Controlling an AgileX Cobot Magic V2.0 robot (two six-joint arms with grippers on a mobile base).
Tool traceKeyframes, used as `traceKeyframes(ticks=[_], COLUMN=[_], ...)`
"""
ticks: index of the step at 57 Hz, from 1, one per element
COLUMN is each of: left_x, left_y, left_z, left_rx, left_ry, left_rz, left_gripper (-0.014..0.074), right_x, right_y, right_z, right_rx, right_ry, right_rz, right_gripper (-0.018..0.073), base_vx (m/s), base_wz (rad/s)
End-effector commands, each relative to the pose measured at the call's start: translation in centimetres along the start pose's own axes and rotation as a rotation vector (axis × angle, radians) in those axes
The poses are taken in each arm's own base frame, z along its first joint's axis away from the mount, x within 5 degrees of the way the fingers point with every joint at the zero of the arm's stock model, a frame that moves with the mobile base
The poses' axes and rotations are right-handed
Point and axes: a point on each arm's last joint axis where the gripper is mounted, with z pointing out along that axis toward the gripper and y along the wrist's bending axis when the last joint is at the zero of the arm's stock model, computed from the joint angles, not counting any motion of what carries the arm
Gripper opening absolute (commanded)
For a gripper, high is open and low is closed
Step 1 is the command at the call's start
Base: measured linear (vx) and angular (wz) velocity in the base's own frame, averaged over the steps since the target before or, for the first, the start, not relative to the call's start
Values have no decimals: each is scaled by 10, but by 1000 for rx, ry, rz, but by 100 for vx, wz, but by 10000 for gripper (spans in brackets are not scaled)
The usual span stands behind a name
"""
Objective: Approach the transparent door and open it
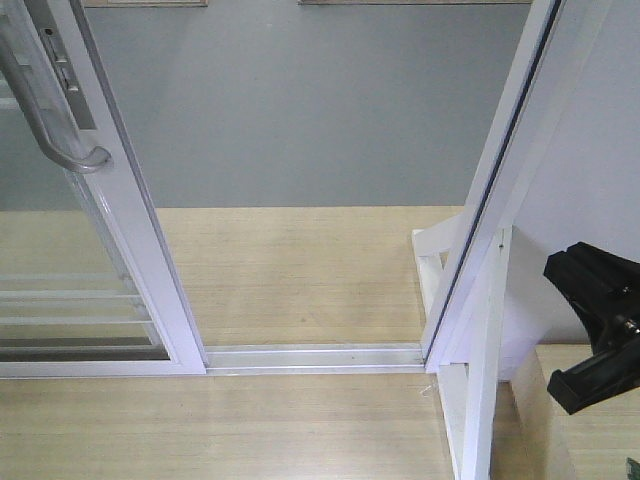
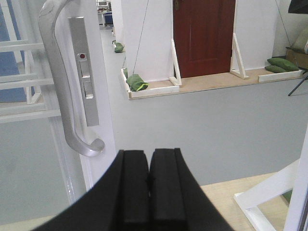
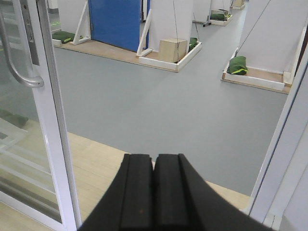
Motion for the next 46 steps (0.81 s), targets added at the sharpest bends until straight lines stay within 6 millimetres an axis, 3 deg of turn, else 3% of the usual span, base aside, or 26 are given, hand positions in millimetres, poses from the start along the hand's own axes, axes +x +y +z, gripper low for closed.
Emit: traceKeyframes(ticks=[1,34,43,46], left_x=[-18,-18,-18,-18], left_y=[0,0,0,0], left_z=[-1,-1,-2,-6], left_rx=[3,3,3,3], left_ry=[-118,-114,-117,-126], left_rz=[-7,-6,-11,-9], left_gripper=[122,118,-7,-9], right_x=[-17,-17,-17,-17], right_y=[-3,-3,-3,-3], right_z=[-1,-1,-1,-1], right_rx=[25,25,25,25], right_ry=[-103,-103,-105,-105], right_rz=[1,1,1,1], right_gripper=[46,46,46,46], base_vx=[0,0,0,0], base_wz=[0,0,0,0])
